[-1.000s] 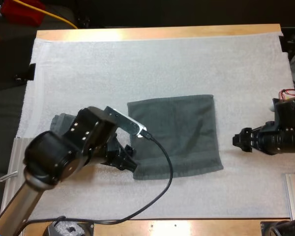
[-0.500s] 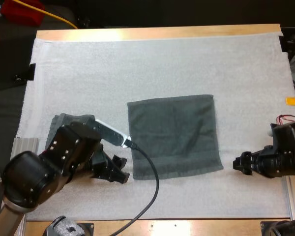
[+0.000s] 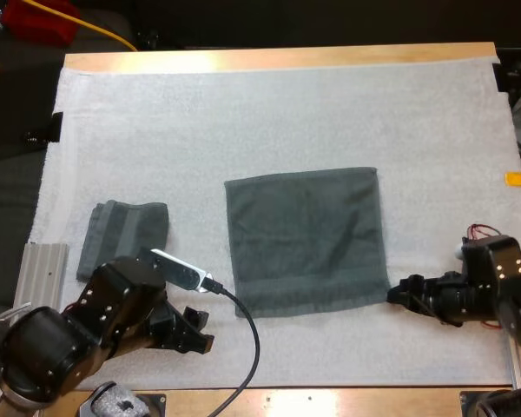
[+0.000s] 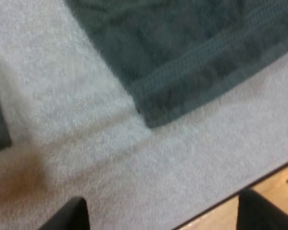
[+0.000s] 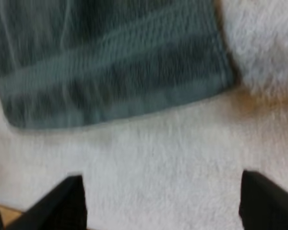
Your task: Pick towel from pile, fold and stack
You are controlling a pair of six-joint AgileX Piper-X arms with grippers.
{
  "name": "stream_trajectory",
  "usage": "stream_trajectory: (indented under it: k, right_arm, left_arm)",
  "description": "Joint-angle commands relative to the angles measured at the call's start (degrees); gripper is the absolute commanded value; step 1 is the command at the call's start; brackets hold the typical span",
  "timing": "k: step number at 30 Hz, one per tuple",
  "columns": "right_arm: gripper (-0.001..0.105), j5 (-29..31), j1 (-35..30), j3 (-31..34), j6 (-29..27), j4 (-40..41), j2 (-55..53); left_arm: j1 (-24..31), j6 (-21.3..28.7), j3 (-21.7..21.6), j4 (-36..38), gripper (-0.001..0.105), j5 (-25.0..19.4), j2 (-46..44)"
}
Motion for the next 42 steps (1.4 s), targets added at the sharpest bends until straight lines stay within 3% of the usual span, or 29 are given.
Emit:
stream_trajectory:
  k: [1, 8, 12, 30, 42]
  right_arm:
    - [0.065, -1.4, -0.3, 1.5, 2.1, -2.9, -0.1]
    - [0.065, -4.0, -0.3, 7.1, 11.2, -16.1, 3.9]
    - [0.065, -4.2, -0.3, 7.4, 12.7, -20.4, 8.8]
    - [0.065, -2.0, -0.3, 7.4, 14.8, -26.6, 19.6]
    - [0.065, -2.0, -0.3, 7.4, 16.4, -29.6, 20.7]
  left_arm:
    - [-0.4, -0.7, 0.4, -1.2, 0.06, 0.7, -0.4]
    - [-0.4, -0.7, 0.7, -2.1, 0.06, 2.2, -0.4]
    - [-0.4, -0.7, 0.7, -2.1, 0.06, 3.2, -0.4]
    - [-0.4, -0.7, 0.7, -2.1, 0.06, 4.5, -0.4]
    - [-0.4, -0.7, 0.7, -2.1, 0.06, 4.5, -0.4]
